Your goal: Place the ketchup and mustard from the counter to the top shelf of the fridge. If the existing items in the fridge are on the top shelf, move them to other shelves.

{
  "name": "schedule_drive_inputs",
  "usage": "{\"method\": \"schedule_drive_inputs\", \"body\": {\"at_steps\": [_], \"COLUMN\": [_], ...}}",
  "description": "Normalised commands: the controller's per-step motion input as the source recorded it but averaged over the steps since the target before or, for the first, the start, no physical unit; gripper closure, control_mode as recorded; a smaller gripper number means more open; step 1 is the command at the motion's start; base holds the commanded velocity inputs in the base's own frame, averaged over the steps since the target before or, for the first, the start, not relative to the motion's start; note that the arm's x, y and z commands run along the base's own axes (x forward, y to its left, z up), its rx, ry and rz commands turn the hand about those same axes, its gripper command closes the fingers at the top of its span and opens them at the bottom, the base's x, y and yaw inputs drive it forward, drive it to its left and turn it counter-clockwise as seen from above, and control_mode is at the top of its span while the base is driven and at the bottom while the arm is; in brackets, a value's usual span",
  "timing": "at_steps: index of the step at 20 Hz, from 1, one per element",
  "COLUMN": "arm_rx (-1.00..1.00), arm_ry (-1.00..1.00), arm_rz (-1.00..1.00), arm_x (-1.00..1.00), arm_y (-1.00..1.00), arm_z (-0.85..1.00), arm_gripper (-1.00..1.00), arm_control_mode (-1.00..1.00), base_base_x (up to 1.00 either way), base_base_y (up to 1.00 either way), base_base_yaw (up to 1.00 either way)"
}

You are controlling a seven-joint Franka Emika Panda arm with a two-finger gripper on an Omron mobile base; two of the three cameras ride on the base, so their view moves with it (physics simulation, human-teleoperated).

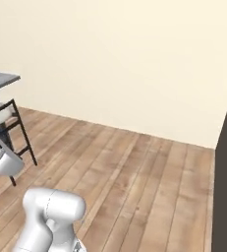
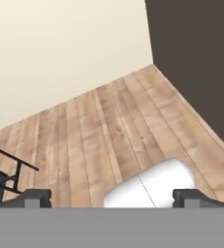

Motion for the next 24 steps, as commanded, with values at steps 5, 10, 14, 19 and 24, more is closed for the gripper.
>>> {"method": "schedule_drive_inputs", "body": {"at_steps": [5,10,14,19,24], "arm_rx": [0.00,0.00,0.00,0.00,0.00], "arm_ry": [0.00,0.00,0.00,0.00,0.00], "arm_rz": [0.00,0.00,0.00,0.00,0.00], "arm_x": [0.00,0.00,0.00,0.00,0.00], "arm_y": [0.00,0.00,0.00,0.00,0.00], "arm_z": [0.00,0.00,0.00,0.00,0.00], "arm_gripper": [-1.00,-1.00,-1.00,-1.00,-1.00], "arm_control_mode": [1.00,1.00,1.00,1.00,1.00], "base_base_x": [1.00,1.00,1.00,1.00,1.00], "base_base_y": [0.00,-0.01,-0.05,-0.04,-0.13], "base_base_yaw": [0.40,0.31,0.29,0.27,0.22]}}
